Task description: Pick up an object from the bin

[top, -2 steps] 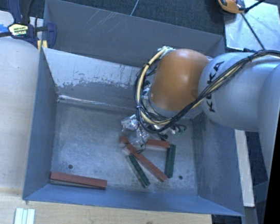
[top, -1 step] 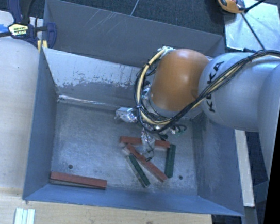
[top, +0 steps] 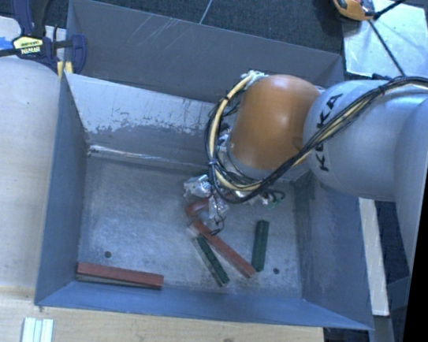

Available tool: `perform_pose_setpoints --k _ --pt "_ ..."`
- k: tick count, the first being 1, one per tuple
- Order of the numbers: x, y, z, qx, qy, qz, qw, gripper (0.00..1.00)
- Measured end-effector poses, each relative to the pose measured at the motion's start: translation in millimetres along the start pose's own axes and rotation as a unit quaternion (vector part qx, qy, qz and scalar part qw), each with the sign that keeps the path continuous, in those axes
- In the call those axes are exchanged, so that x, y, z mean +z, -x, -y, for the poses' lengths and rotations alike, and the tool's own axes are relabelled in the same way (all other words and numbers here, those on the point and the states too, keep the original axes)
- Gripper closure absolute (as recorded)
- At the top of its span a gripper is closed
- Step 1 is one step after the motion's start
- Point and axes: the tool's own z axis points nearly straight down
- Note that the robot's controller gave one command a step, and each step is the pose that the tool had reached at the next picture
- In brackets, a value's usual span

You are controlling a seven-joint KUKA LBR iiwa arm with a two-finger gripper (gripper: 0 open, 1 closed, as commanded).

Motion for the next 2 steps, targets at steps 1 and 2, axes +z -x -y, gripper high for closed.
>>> perform_pose_setpoints --k 1,2 --pt "0.0 0.0 0.0 0.0 0.0 0.0 1.0 1.0" --pt "-46.6 -13.2 4.4 0.011 0.001 -0.0019 0.9999 1.0"
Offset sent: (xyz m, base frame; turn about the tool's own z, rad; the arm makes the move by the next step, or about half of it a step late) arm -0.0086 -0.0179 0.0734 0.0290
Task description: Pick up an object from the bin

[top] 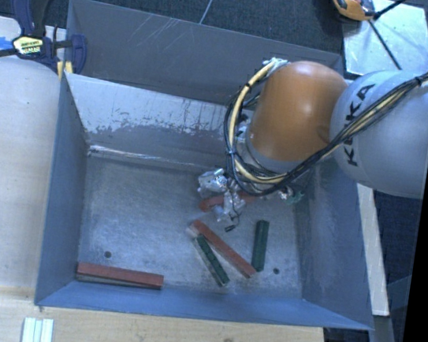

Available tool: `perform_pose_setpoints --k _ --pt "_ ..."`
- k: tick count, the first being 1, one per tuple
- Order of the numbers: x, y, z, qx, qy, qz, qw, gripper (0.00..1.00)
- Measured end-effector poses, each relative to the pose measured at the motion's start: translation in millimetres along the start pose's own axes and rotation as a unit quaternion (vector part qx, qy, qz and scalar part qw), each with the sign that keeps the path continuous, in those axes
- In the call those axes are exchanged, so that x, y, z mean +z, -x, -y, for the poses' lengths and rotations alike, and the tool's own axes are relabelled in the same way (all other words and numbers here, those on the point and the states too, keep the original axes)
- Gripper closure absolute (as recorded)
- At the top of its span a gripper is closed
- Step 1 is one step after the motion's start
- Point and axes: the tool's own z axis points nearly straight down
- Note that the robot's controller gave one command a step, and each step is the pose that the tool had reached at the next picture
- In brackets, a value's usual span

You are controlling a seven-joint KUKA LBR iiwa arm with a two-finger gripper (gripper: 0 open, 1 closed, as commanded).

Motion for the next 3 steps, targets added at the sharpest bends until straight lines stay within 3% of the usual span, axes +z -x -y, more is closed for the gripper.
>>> perform_pose_setpoints --k 1,2,3 --pt "-42.3 14.7 7.7 0.013 -0.004 0.0047 0.9999 1.0" --pt "-92.5 -6.4 -30.2 0.002 -0.002 0.0034 1.0 1.0" --pt "-92.5 -6.4 -30.2 0.002 -0.002 0.0034 1.0 1.0"
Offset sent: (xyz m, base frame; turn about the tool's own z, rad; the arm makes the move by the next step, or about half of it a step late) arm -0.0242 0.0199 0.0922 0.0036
